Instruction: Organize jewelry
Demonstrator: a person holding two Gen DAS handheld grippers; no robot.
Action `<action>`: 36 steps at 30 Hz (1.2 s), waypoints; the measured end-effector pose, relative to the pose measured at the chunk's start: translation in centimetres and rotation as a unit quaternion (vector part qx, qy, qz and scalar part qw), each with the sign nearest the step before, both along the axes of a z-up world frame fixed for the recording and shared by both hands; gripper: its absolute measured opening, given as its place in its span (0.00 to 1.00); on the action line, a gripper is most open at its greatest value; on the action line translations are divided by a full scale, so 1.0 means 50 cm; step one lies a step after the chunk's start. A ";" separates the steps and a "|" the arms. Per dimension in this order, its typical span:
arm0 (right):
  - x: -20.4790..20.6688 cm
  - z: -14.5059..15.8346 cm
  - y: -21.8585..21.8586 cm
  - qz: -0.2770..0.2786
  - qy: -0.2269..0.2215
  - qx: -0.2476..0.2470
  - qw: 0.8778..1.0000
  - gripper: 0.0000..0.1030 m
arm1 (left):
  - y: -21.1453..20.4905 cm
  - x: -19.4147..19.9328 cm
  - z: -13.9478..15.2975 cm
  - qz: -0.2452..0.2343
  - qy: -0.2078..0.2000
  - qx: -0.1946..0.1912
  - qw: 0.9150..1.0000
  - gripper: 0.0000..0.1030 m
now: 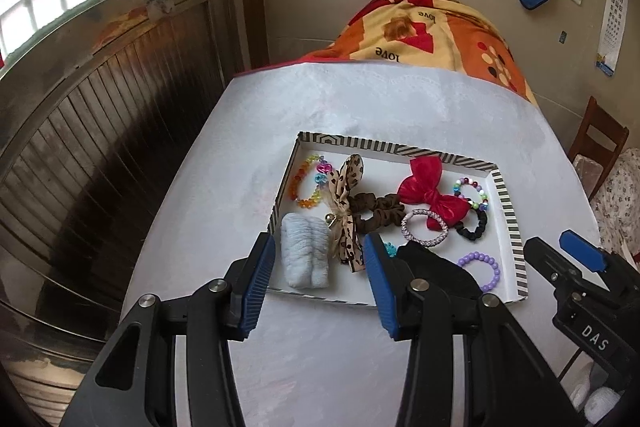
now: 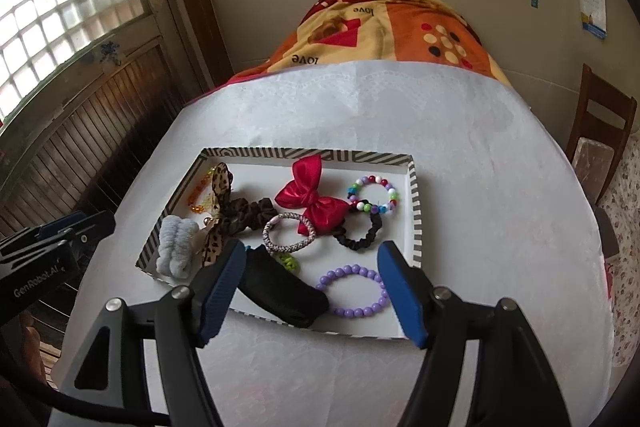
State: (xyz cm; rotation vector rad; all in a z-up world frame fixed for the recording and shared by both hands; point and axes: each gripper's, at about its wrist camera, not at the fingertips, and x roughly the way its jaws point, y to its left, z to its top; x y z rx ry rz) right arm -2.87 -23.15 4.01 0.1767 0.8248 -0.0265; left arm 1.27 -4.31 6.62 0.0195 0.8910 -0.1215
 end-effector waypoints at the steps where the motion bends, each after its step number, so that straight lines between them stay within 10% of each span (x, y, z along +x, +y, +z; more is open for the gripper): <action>1: -0.002 0.001 0.001 -0.001 -0.001 0.001 1.000 0.70 | 0.002 -0.003 0.002 0.002 -0.001 0.001 1.000 0.36; 36: -0.016 0.008 0.008 0.010 -0.003 -0.004 1.000 0.70 | -0.004 -0.014 0.012 -0.001 -0.008 0.034 0.999 0.36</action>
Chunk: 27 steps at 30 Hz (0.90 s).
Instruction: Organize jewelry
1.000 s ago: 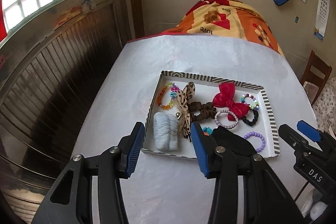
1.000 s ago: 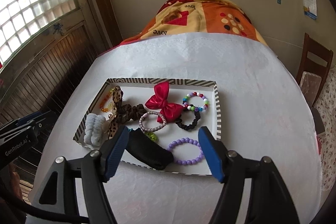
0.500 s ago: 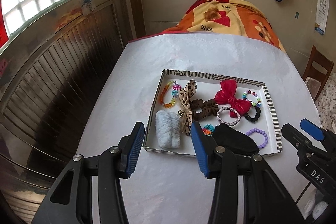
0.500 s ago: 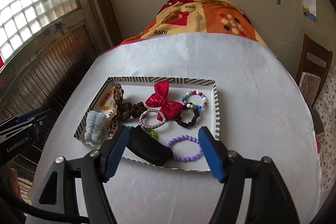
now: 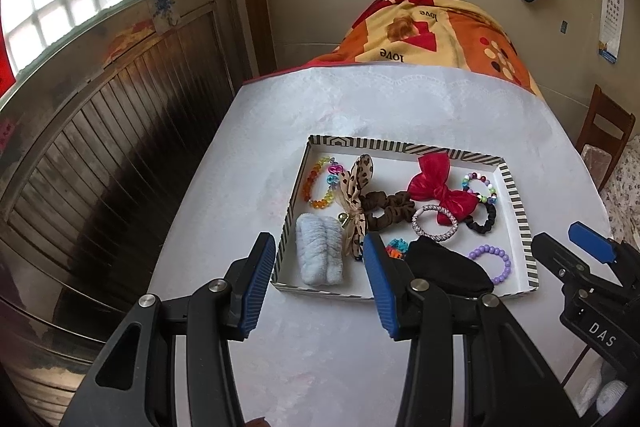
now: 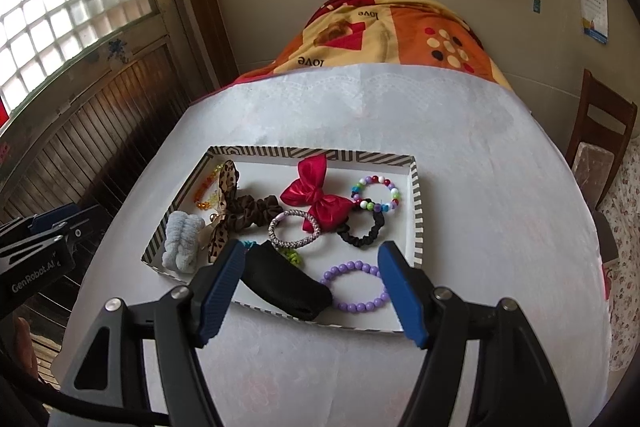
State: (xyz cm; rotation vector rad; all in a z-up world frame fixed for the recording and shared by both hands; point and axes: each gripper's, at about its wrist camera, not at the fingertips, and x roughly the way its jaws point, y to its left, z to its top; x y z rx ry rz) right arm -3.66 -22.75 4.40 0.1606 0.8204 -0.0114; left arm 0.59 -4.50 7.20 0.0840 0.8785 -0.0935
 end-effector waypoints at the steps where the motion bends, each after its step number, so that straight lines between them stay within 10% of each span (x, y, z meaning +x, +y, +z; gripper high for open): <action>1: 0.000 0.000 0.000 0.000 0.000 0.000 1.000 0.70 | 0.000 0.000 0.000 -0.001 0.000 0.000 1.000 0.36; 27: 0.003 -0.008 -0.001 0.007 0.002 0.003 1.000 0.71 | -0.015 -0.001 -0.003 -0.020 0.006 0.008 1.000 0.36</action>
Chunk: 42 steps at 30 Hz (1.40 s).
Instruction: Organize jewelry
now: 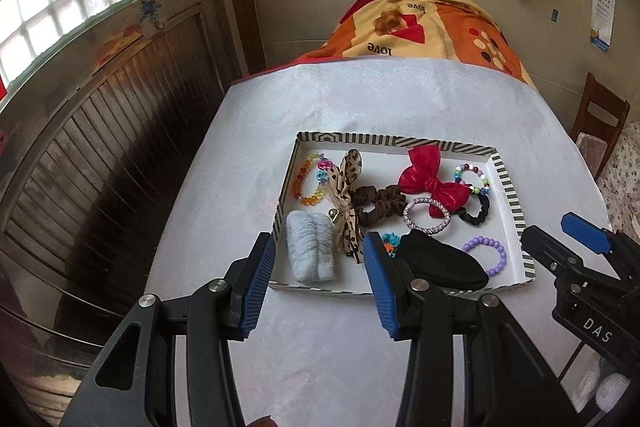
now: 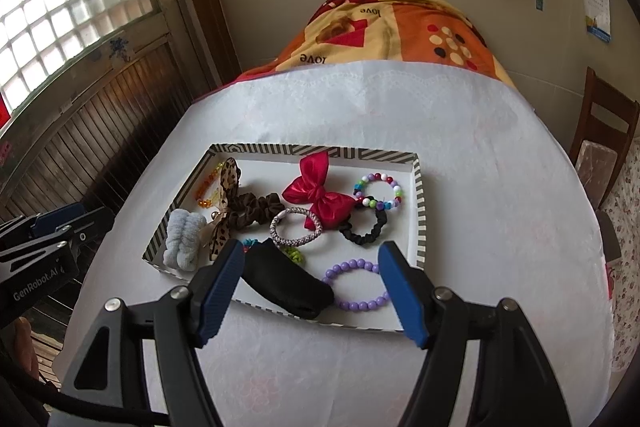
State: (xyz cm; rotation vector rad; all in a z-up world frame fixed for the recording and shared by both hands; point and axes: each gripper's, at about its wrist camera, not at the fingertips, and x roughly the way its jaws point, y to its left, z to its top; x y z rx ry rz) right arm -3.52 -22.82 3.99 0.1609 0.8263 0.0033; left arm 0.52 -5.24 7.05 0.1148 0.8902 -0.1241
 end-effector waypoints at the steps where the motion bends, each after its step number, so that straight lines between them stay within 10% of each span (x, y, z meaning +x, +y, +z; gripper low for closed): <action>1: 0.000 -0.001 0.000 0.000 0.000 0.000 1.000 0.71 | 0.001 0.000 0.000 0.001 0.000 -0.001 1.000 0.36; 42: -0.002 -0.007 0.006 0.004 0.004 0.003 1.000 0.71 | 0.002 0.000 0.004 -0.012 0.009 -0.045 0.999 0.36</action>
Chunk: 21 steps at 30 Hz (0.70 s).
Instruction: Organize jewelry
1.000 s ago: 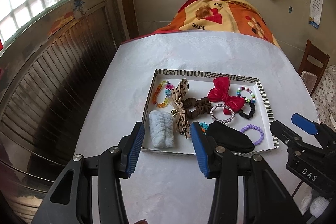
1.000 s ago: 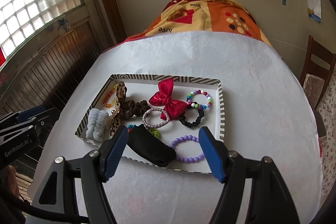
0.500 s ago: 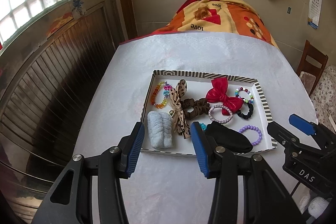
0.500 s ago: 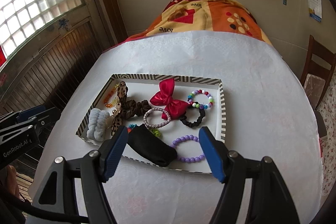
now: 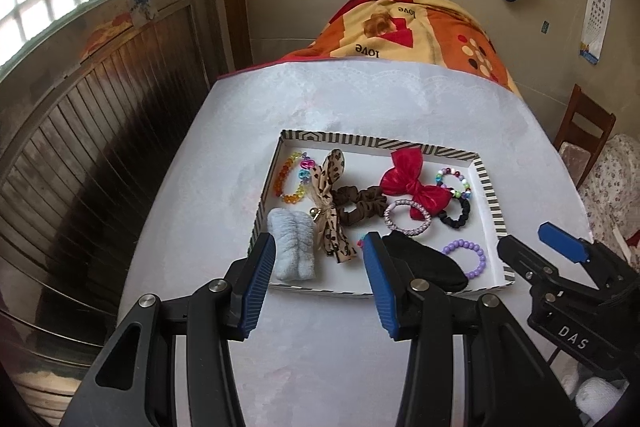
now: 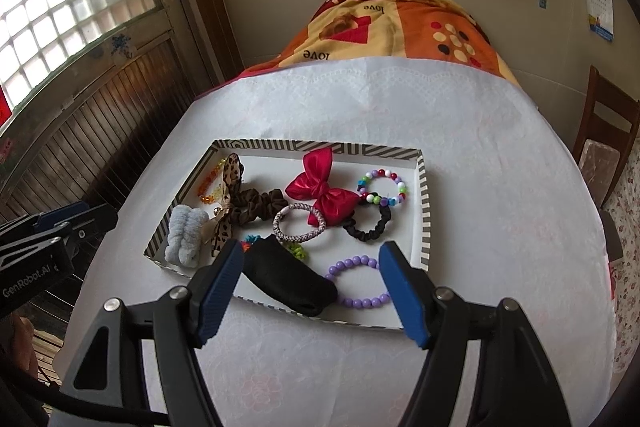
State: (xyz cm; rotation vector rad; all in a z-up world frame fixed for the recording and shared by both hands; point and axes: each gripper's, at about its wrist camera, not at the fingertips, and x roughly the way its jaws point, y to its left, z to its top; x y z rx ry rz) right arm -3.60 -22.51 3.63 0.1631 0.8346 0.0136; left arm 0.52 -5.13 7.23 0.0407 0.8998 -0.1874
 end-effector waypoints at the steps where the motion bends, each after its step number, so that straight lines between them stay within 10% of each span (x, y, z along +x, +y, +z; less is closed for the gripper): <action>1: 0.000 0.000 0.000 0.000 0.000 0.000 1.000 0.71 | 0.002 0.001 0.000 0.003 0.000 -0.001 1.000 0.36; 21: -0.003 0.001 -0.011 0.000 0.000 -0.003 1.000 0.71 | -0.002 0.003 -0.012 0.005 0.003 0.026 1.000 0.36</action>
